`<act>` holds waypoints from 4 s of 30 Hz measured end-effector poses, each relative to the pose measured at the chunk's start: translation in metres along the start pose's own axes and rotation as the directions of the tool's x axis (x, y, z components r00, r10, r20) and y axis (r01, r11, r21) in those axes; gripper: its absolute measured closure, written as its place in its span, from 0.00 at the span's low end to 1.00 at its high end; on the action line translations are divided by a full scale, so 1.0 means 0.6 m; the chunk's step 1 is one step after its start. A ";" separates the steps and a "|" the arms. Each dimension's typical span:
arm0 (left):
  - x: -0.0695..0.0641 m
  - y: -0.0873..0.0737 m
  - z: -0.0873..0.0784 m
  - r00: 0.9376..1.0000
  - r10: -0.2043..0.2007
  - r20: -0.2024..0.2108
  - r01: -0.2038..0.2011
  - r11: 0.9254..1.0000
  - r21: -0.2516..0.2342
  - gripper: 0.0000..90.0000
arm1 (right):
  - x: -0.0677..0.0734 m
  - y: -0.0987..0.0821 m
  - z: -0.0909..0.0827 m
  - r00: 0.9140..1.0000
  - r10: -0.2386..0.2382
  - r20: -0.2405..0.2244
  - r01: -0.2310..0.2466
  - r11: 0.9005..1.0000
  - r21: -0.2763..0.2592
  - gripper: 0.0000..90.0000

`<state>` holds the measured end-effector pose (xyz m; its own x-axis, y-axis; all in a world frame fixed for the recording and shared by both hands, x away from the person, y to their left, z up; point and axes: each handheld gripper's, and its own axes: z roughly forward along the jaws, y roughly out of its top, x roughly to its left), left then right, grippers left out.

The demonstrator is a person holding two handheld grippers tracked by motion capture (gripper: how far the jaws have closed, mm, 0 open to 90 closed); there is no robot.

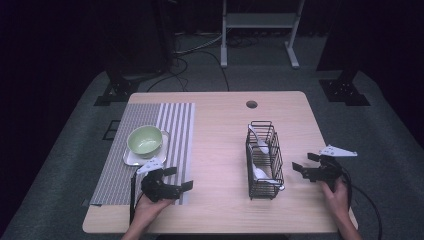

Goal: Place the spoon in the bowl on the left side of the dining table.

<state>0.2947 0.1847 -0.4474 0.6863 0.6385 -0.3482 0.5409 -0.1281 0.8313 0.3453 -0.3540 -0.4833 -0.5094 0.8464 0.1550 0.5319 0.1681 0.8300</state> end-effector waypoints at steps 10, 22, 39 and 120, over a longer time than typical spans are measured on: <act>-0.010 0.013 0.014 0.999 -0.019 0.027 0.019 1.000 0.008 0.03 | 0.000 0.000 0.000 1.000 0.004 0.000 -0.004 1.000 -0.002 0.15; -0.028 0.032 0.034 0.998 -0.002 0.063 0.001 1.000 0.017 0.03 | 0.002 0.000 0.001 1.000 -0.007 0.003 0.007 1.000 0.004 0.15; -0.046 0.051 0.049 0.996 0.007 0.093 -0.008 1.000 0.006 0.03 | 0.002 0.001 0.002 1.000 -0.011 0.006 0.011 1.000 0.006 0.15; -0.143 0.140 0.173 0.971 0.016 0.239 -0.024 0.999 0.028 0.03 | 0.001 0.000 0.000 1.000 -0.012 -0.020 0.012 1.000 -0.008 0.15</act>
<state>0.3319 0.0402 -0.3927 0.7913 0.4368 -0.4279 0.5379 -0.1646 0.8268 0.3452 -0.3536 -0.4830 -0.5295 0.8339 0.1555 0.5204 0.1745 0.8359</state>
